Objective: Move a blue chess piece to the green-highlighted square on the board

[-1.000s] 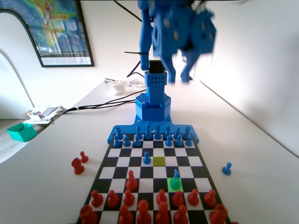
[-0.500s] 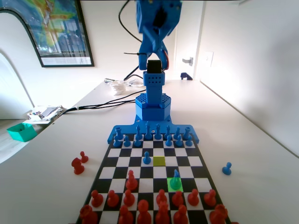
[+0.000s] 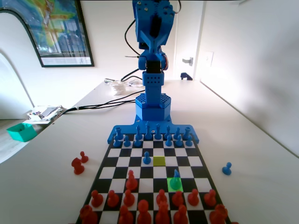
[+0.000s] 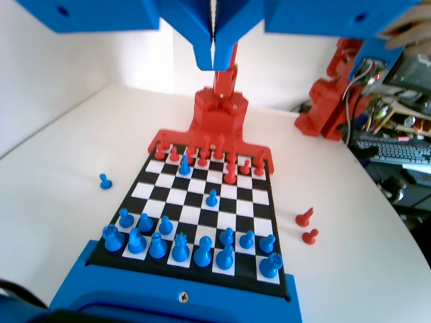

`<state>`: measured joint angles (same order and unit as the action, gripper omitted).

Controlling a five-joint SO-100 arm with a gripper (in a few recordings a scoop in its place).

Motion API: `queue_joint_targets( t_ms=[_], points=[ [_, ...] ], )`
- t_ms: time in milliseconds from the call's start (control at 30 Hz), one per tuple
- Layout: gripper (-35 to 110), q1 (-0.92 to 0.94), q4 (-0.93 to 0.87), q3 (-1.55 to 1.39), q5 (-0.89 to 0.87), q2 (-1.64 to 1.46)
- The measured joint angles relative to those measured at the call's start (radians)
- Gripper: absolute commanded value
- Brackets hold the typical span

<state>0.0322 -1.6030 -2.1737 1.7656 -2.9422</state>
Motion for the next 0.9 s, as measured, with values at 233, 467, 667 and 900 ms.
queue_joint_targets(
  t_ms=[233, 467, 667, 900],
  points=[
    [1, 0.002, 0.014, 0.0, 0.0, -0.084],
    [1, 0.002, 0.014, 0.0, 0.0, -0.11],
    [1, 0.002, 0.014, 0.0, 0.0, -0.11],
    [1, 0.002, 0.014, 0.0, 0.0, -0.11]
  ],
)
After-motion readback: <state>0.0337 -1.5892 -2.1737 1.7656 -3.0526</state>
